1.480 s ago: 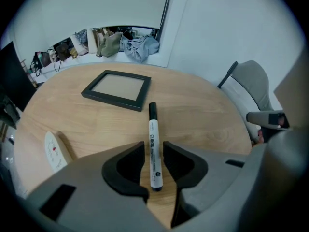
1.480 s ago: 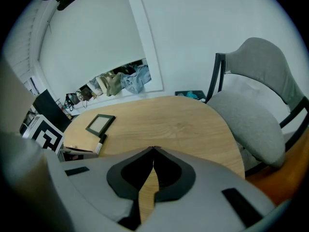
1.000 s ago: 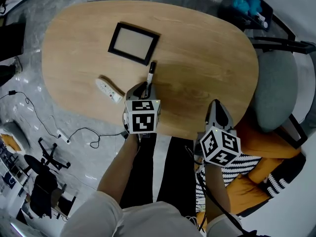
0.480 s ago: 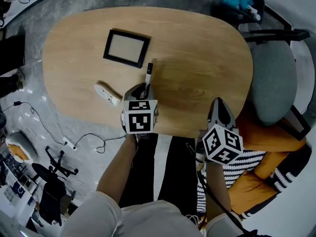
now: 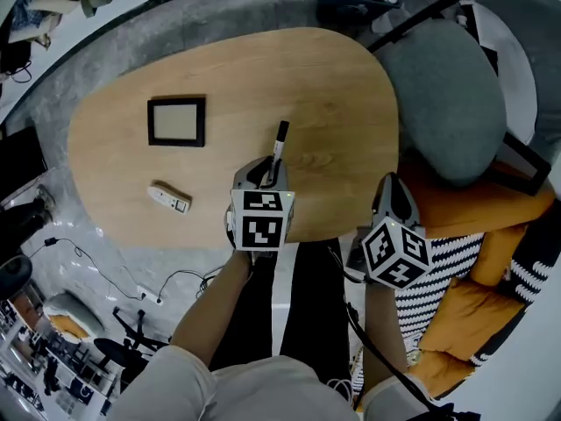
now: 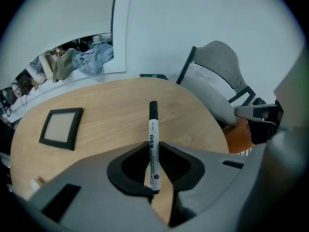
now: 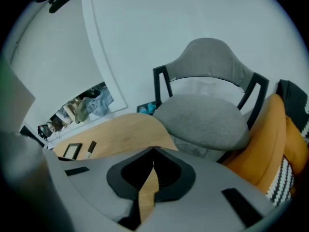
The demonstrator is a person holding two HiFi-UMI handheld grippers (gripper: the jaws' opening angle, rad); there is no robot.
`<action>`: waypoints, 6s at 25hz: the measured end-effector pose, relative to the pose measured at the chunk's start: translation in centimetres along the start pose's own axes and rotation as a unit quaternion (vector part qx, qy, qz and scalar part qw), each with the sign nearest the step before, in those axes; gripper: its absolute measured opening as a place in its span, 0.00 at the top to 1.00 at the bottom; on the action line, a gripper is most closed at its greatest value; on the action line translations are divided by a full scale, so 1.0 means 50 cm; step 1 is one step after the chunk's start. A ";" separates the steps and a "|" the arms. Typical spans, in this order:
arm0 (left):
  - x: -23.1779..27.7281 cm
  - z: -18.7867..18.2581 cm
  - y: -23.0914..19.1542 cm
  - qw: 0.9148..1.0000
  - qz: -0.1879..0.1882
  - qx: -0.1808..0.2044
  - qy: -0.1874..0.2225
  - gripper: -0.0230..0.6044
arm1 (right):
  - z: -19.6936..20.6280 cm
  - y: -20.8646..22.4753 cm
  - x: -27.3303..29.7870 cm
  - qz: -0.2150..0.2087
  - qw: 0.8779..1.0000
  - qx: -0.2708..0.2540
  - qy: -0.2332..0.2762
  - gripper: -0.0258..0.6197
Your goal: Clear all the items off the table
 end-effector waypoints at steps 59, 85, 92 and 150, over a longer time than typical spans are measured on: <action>0.441 -0.578 0.393 0.981 0.059 0.184 0.008 0.81 | -0.273 0.392 0.202 0.054 0.986 0.136 0.073 0.92; 0.176 -0.401 0.226 0.992 0.080 0.063 0.080 0.79 | -0.243 0.211 0.153 0.023 0.996 0.075 0.052 0.92; 0.044 -0.230 0.089 0.997 0.029 0.008 0.078 0.91 | -0.168 0.011 0.126 -0.048 0.999 0.011 0.017 0.92; -0.185 0.381 -0.465 0.926 0.121 0.357 0.008 0.53 | 0.366 -0.611 0.062 -0.177 0.939 -0.233 -0.179 0.92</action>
Point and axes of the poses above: the fingertips, and each gripper's own axes: x forward along the fingers, y to its right, z out of its underside, the point moved 10 cm from there along -x, backward along the fingers, and after that the axes turned 9 degrees about x, right-handed, at the moved point
